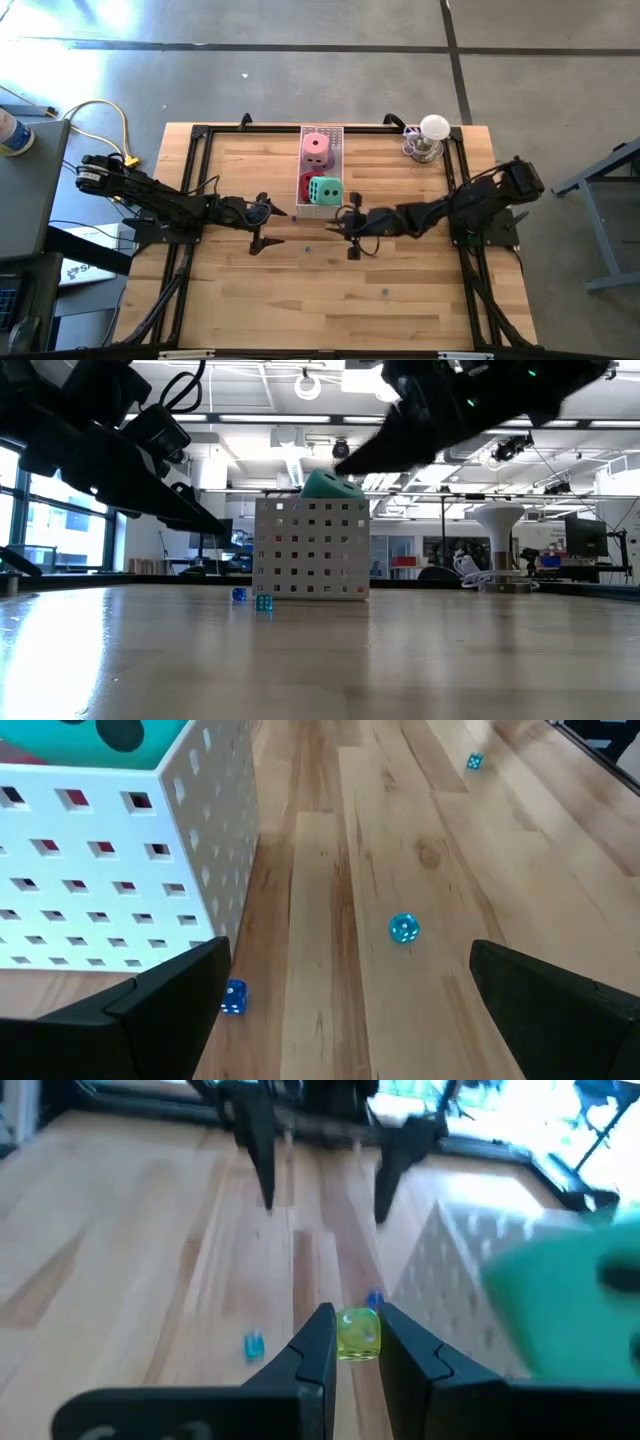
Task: Pick & Place Dice
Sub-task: Put the small green die into the bin
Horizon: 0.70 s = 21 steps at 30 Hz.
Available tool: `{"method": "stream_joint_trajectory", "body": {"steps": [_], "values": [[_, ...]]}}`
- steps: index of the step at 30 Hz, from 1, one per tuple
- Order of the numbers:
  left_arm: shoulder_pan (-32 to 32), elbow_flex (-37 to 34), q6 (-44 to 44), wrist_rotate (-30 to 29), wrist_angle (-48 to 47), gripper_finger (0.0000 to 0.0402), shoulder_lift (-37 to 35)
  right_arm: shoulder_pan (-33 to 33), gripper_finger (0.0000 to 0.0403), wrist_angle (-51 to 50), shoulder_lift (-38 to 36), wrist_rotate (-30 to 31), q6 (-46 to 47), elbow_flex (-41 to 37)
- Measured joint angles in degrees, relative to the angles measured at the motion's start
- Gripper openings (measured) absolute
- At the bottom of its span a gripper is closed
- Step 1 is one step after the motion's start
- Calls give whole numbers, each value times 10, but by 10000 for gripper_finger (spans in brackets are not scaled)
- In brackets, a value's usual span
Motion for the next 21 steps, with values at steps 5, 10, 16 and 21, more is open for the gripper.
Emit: {"method": "stream_joint_trajectory", "body": {"steps": [5,10,16,21], "values": [[0,0,1,0,2,400,0,-37,40,-2,8,-64,-24,59],[0,0,1,0,4,400,0,-63,40,-67,43,-80,-63,137],[0,0,-13,0,4,400,0,-94,40,-172,87,-35,-77,226],[0,0,-18,0,4,400,0,-117,44,-200,119,-4,-71,260]]}}
